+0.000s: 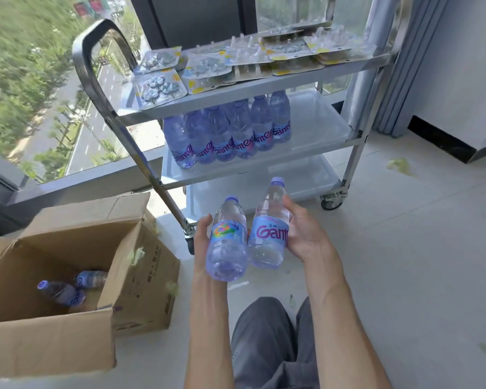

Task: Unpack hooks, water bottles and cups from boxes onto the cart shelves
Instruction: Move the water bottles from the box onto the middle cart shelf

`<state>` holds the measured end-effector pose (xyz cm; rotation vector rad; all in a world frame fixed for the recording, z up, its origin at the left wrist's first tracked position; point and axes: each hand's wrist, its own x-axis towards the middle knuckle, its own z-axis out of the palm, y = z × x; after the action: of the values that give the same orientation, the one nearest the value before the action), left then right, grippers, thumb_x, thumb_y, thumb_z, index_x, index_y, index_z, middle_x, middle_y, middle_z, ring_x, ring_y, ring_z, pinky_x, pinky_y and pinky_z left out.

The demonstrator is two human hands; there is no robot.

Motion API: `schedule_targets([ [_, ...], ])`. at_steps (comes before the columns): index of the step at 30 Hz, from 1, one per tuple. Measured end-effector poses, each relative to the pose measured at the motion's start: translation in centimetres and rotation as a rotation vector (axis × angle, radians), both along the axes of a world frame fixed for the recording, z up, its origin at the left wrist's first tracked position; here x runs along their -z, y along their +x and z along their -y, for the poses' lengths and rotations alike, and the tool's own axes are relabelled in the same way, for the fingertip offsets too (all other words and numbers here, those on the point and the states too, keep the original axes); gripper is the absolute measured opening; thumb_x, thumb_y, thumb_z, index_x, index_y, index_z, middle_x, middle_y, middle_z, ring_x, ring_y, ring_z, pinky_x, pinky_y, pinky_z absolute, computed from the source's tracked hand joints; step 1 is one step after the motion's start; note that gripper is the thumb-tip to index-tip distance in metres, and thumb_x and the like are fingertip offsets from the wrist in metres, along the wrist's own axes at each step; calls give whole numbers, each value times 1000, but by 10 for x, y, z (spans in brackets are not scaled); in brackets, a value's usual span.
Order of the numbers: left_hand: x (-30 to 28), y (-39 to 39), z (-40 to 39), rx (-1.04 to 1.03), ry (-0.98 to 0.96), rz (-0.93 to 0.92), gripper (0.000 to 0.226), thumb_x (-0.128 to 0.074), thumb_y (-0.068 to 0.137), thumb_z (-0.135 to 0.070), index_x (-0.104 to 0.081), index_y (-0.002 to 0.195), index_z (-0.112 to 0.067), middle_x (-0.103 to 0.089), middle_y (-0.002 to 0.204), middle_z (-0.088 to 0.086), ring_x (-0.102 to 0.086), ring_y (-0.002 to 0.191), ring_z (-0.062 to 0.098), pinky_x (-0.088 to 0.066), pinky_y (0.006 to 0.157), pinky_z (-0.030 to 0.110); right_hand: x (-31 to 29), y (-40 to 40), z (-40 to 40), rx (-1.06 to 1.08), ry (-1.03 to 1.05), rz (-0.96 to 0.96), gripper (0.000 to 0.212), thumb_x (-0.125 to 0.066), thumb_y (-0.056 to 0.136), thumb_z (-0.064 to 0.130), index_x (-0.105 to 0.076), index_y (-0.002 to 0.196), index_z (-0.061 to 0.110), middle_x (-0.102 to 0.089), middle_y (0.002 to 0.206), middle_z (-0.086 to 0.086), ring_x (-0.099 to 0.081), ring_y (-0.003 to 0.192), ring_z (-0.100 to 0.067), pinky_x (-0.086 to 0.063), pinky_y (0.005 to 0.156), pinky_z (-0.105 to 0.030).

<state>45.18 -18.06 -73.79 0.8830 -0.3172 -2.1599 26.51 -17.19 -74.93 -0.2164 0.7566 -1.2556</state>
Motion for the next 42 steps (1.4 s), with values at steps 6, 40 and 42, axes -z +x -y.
schedule_targets([
  [6, 8, 9, 9, 184, -3, 92, 77, -73, 38, -58, -70, 87, 1, -67, 67, 10, -66, 47, 21, -53, 43, 28, 9, 5, -12, 4, 65, -4, 69, -49, 85, 71, -65, 104, 7, -60, 91, -16, -62, 74, -27, -57, 64, -34],
  [40, 66, -39, 88, 78, -2, -5, 72, -86, 53, -55, -64, 95, -1, -69, 81, 16, -68, 65, 25, -58, 62, 31, 39, -25, 82, 133, 102, -373, 51, -86, 69, 43, -59, 95, 8, -63, 78, -21, -68, 65, -33, -57, 60, -43],
  [42, 58, -52, 92, 125, -47, -91, 72, -92, 54, -49, -65, 101, -1, -71, 83, 17, -71, 68, 28, -60, 63, 36, 38, -35, 91, 178, 110, -670, 59, -87, 61, 50, -64, 93, 6, -70, 87, -19, -71, 74, -31, -60, 70, -49],
])
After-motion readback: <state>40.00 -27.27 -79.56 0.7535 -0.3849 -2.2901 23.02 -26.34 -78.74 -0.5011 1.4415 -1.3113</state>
